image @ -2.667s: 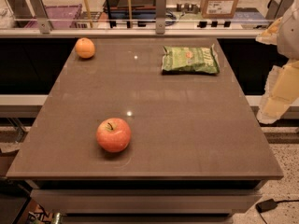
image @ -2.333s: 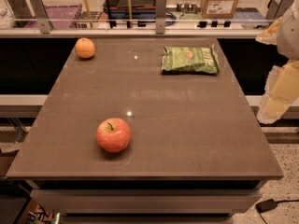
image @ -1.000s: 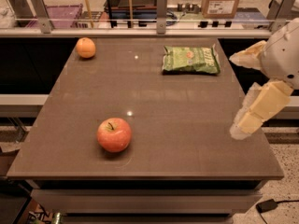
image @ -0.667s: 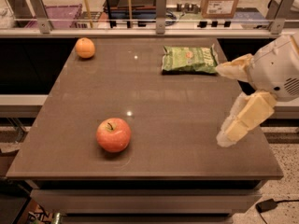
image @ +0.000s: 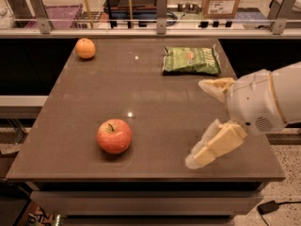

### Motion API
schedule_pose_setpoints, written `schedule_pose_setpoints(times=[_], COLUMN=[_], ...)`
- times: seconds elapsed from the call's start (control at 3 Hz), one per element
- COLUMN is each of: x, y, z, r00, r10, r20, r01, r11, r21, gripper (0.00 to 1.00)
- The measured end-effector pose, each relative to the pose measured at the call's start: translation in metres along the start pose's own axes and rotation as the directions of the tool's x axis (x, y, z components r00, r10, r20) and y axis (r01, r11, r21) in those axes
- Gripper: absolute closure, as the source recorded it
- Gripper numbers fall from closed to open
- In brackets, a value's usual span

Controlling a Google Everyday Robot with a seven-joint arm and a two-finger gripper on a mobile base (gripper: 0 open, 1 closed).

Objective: Move apple near orange

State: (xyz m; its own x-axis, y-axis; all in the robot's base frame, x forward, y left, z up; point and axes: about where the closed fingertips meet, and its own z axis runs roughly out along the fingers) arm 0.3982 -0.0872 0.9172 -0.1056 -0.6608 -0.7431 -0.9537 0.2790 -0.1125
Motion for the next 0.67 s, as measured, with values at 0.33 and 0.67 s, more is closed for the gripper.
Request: schedule_pose_setpoints(times=[0.33, 0.67], x=[0.0031, 0.0018], y=[-0.0062, -0.0041], z=[0.0068, 0.0055], r00=[1.000, 1.000], r10=[0.008, 0.005], r20=[0.006, 0.004], r01=[-0.008, -0.005], r11=[0.9992, 0.9996], r21=[0.038, 0.029], gripper=[0.00, 0.00])
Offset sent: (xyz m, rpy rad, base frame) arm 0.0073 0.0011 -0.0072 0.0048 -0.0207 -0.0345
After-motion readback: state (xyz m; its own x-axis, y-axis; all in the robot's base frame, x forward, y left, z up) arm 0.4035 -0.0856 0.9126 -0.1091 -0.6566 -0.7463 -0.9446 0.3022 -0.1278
